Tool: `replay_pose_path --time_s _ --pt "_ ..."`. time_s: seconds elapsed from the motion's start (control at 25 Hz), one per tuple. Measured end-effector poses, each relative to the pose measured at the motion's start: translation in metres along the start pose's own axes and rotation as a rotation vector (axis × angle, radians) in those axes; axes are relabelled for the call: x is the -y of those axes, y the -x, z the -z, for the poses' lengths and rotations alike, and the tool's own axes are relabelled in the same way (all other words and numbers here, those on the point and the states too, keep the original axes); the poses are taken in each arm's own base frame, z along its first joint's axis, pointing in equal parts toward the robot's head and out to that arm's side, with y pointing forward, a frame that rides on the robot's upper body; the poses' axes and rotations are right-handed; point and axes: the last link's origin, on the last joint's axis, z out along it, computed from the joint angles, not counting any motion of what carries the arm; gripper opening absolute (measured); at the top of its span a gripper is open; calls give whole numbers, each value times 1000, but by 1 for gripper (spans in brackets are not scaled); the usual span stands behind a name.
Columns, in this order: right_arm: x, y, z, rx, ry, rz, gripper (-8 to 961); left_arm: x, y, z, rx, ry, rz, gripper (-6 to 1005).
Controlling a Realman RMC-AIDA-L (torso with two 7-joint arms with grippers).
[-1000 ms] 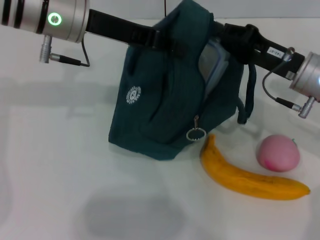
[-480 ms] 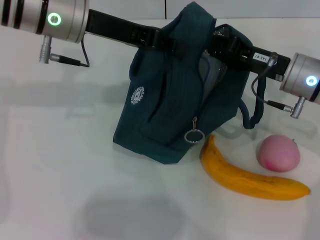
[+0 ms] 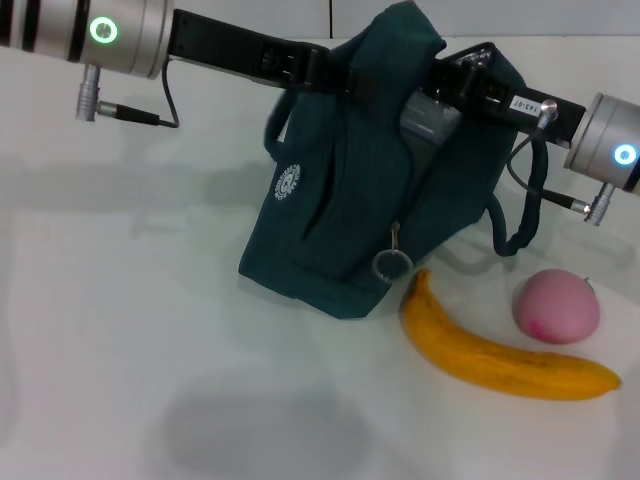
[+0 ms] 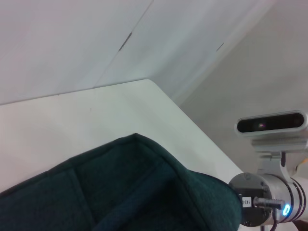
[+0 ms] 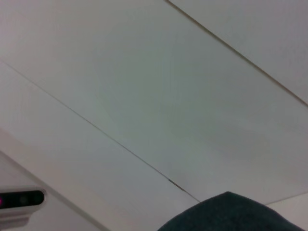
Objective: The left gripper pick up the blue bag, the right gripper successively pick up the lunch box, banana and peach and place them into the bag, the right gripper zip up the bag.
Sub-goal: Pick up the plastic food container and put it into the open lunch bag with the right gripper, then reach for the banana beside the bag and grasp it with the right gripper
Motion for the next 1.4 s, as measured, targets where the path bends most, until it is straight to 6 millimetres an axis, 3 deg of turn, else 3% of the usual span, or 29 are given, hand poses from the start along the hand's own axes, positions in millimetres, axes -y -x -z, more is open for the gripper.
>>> replay_pose_path --time_s 0.04,0.16,0.28,0.56,0.8,0.96,1.4 --pt "0 0 0 1 -2 8 101 0 0 0 0 -1 1 54" --pt "1 -1 3 5 0 15 283 3 1 1 -4 -3 8 54" --pt "-5 -3 12 4 49 48 407 4 2 2 -10 -8 11 54" --pt "-23 -18 68 126 216 227 732 7 4 3 -14 -20 8 54" --pt "-18 -26 120 322 163 286 842 8 6 4 -14 -21 3 54" --pt "-10 -34 154 453 59 318 842 11 9 5 -20 -32 10 54" --pt "15 -57 207 489 -233 392 842 17 10 4 -25 -61 18 54"
